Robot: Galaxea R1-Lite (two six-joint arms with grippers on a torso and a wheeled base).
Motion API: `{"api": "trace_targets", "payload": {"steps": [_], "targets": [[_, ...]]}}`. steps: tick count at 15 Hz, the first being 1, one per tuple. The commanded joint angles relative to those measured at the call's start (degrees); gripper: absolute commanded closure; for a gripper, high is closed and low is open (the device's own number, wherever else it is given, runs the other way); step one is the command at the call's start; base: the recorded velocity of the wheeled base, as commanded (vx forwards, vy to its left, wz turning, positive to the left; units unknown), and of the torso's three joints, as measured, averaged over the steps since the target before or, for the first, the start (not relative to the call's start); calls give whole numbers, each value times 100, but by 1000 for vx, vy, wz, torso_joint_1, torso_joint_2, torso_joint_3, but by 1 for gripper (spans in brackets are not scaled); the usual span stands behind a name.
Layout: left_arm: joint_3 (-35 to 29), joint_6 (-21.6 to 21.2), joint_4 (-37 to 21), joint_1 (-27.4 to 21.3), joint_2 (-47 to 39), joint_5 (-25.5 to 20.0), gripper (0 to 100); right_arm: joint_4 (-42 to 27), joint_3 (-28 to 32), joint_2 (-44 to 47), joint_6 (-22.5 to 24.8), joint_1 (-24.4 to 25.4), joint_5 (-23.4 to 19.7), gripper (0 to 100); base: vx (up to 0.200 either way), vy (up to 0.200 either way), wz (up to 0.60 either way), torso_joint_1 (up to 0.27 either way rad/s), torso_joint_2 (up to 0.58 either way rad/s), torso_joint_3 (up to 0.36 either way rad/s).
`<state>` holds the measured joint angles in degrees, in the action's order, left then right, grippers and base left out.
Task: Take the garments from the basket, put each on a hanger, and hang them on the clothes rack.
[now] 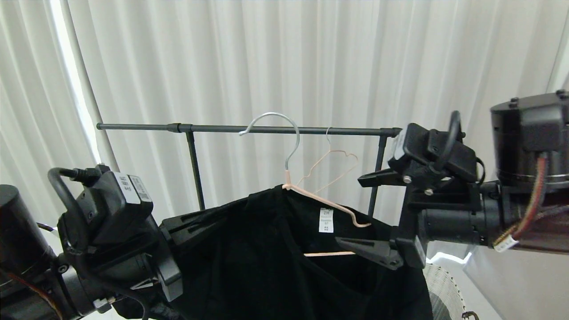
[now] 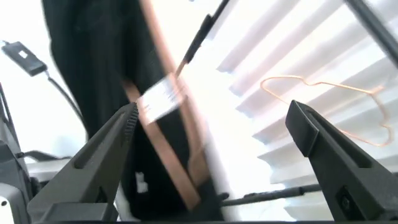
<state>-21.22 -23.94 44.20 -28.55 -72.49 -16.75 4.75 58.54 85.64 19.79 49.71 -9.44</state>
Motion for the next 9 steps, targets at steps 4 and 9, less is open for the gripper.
{"api": "trace_targets", "payload": {"steps": [4, 9], "targets": [[145, -330, 80, -1, 94, -188, 100, -686, 571, 726, -27, 126, -94, 0, 0, 0, 0, 0, 0, 0], [162, -471, 194, -19, 103, -346, 100, -915, 553, 796, -344, 135, -76, 0, 0, 0, 0, 0, 0, 0]]}}
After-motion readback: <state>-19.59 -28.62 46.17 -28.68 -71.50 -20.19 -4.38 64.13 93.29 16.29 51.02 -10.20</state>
